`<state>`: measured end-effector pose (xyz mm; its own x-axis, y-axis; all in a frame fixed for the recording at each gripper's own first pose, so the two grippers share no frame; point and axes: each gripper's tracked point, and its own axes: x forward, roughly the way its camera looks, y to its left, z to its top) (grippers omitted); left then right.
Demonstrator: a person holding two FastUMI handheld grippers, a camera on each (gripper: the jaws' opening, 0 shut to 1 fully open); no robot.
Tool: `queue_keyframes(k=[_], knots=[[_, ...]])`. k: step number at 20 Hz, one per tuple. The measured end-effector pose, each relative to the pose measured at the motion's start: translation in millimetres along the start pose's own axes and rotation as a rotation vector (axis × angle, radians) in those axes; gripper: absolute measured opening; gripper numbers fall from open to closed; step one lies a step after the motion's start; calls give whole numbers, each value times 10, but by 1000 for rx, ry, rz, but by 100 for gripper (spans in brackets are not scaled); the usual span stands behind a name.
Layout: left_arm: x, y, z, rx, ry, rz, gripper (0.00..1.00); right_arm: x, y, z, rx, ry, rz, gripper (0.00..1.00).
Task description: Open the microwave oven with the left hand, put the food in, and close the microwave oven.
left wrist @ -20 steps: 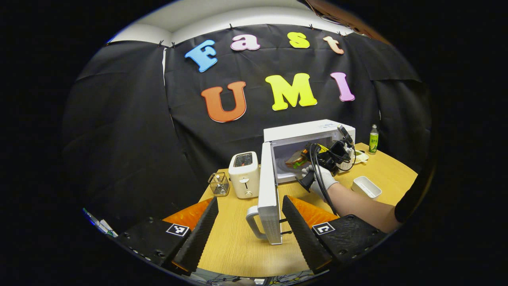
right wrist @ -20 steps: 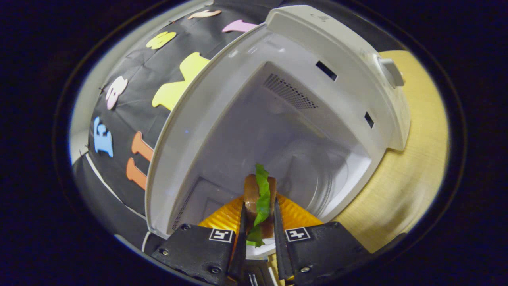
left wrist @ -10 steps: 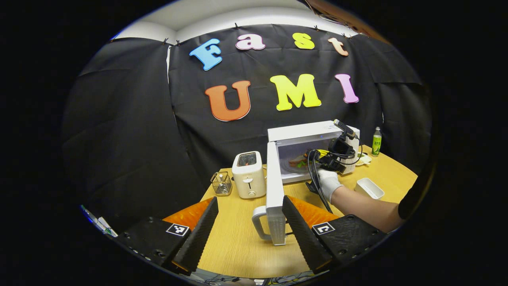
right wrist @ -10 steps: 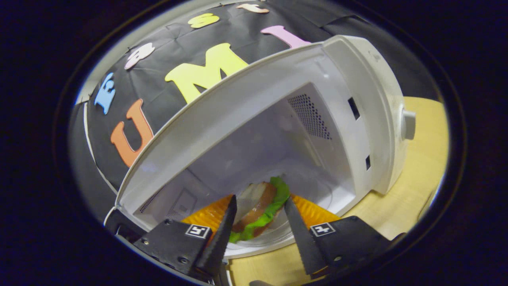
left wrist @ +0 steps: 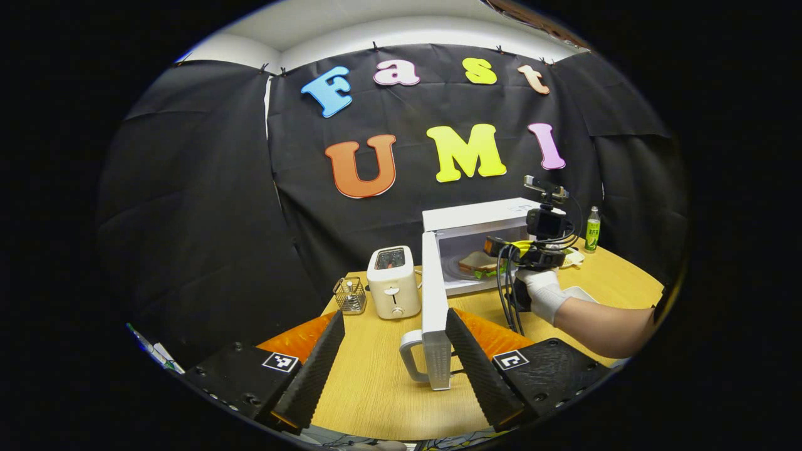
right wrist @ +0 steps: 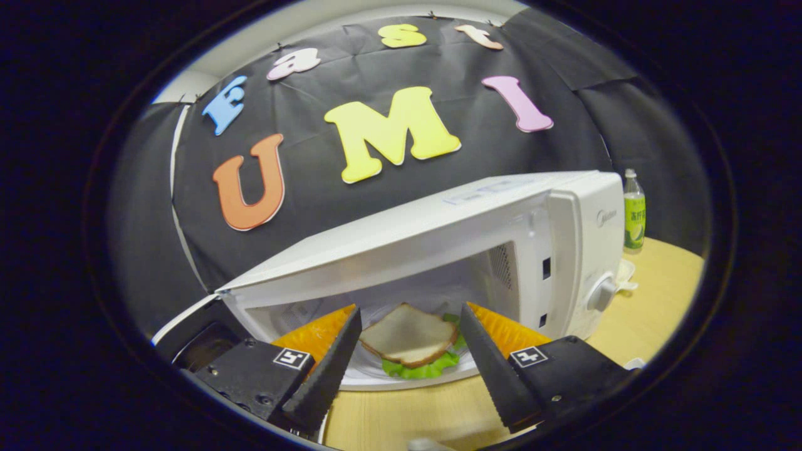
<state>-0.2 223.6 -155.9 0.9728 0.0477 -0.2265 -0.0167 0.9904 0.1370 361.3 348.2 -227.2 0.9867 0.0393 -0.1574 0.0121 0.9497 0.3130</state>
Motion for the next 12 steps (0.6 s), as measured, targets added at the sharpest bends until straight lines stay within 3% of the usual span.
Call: queue_keyframes(k=[1,4,5,6,7,8,9,10,11,12], knots=[[-22,15,26,-4,-10,2,97,-135,10,59,-25,2,20,100],[-103,8,91,-16,-23,-2,96,-593,-66,348,-77,9,56,100],[-122,9,122,-20,-27,-3,97,-753,-76,457,-101,10,73,91],[-148,2,155,-27,-32,-7,97,-901,-127,596,-134,10,80,100],[-179,5,193,-38,-39,-9,96,-1070,-201,744,-174,2,84,91],[-198,-5,237,-50,-50,-13,96,-1252,-260,904,-203,-8,92,91],[-223,1,285,-55,-61,-15,96,-1443,-309,1064,-227,-26,104,100],[-219,16,309,-57,-69,-12,95,-1615,-380,1206,-252,-37,109,100],[-228,41,343,-59,-78,-14,95,-1792,-476,1337,-280,-46,103,91],[-226,62,378,-60,-91,-12,94,-1958,-568,1495,-303,-58,96,91]])
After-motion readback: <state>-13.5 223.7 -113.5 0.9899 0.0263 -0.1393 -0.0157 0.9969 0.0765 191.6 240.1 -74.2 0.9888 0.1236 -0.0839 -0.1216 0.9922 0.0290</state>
